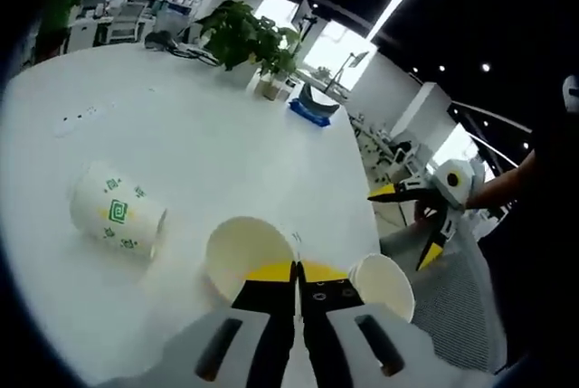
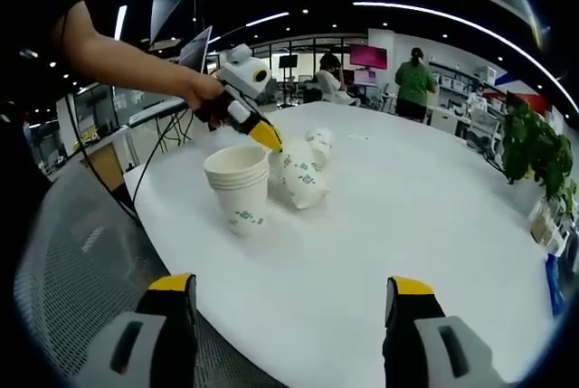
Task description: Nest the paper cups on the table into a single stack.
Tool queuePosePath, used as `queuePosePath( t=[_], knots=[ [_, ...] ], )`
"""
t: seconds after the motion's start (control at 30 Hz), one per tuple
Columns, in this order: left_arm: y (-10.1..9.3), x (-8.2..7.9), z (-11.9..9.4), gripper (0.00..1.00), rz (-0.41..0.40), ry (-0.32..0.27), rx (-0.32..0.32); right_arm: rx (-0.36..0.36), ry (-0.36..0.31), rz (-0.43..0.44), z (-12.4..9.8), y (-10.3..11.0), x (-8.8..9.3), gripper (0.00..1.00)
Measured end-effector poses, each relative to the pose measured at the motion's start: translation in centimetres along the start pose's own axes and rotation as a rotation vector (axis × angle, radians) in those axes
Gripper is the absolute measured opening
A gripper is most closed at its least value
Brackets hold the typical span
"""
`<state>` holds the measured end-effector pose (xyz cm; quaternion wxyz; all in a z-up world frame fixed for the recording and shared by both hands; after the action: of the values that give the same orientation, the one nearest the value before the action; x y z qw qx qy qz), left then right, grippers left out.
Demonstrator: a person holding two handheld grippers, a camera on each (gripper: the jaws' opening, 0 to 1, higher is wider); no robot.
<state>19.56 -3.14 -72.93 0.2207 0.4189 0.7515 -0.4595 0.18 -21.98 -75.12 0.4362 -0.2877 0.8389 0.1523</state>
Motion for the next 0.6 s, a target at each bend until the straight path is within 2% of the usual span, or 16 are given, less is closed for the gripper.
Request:
queuePosePath(
  t=[0.17,0.47,0.6],
  knots=[
    [-0.7,-0.9,-1.0,0.0,0.016,-0.035,-0.023,0.004,-0.02,0.001,-0.1,0.0,-0.3,0.88],
    [-3.2,-1.5,-2.8,0.0,0.072,-0.028,-0.087,0.006,-0.061,0.001,-0.3,0.1,-0.9,0.9],
    [-3.1,-1.8,-3.8,0.0,0.086,-0.018,-0.112,0.006,-0.088,0.004,-0.5,0.1,-1.2,0.92]
  ],
)
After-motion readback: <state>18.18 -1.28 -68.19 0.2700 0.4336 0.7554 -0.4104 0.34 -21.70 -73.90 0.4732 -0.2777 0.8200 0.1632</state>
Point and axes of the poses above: the point that each gripper's makers call its tool centre point, and the gripper's own axes: z roughly forward along the fingers, y roughly to its left, x roughly out of its underside, the point moved 6 cm from there along -z, roughly backward along the fingers, and after that the axes turned 1 degree about -z, right-handed, at the moved point
